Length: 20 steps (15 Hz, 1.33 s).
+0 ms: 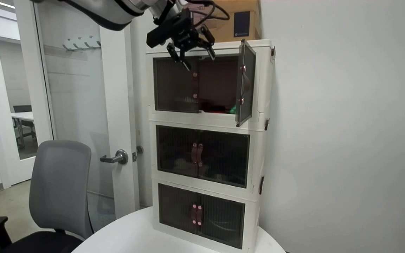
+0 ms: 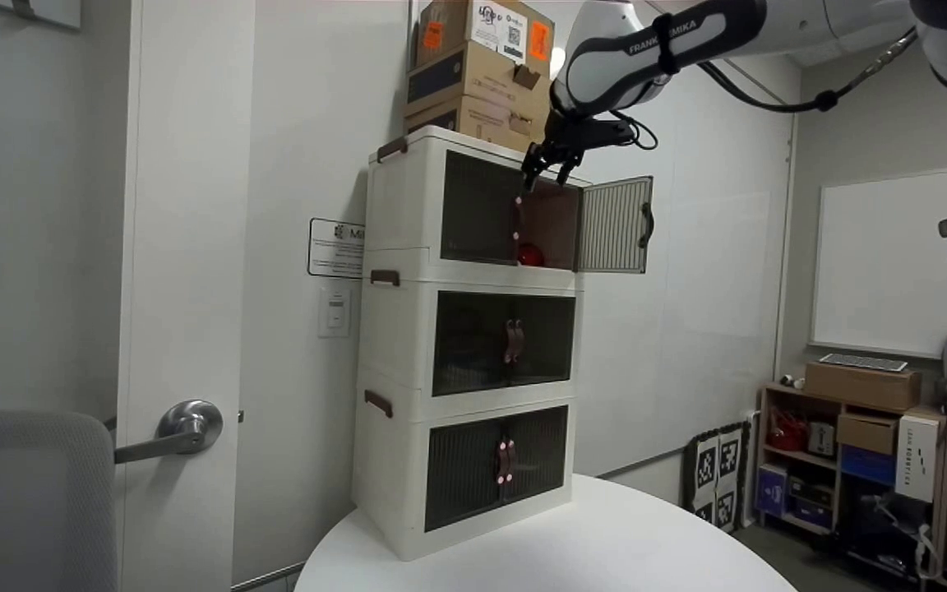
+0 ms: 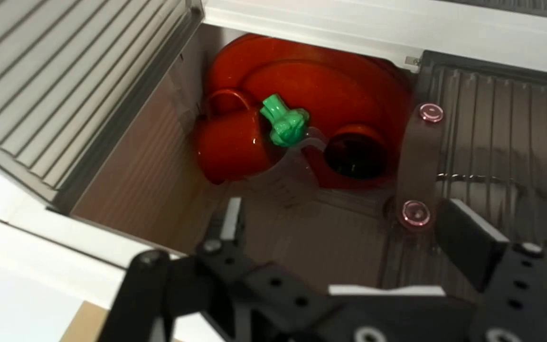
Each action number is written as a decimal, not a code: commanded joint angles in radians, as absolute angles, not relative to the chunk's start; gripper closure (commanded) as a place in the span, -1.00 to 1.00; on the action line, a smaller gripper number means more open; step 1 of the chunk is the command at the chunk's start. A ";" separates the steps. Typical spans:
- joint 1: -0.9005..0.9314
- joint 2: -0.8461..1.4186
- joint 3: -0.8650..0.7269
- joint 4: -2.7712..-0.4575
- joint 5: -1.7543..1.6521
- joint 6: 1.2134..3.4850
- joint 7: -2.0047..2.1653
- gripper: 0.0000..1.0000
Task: Close the topmost compartment doors
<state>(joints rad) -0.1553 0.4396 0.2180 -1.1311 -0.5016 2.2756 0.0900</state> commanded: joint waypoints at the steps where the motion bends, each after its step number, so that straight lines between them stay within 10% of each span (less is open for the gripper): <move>1: -0.201 0.319 0.245 -1.196 -0.427 2.140 -0.011 -1.00; 20: -0.500 0.089 0.129 -1.264 -0.043 1.668 -0.429 -1.00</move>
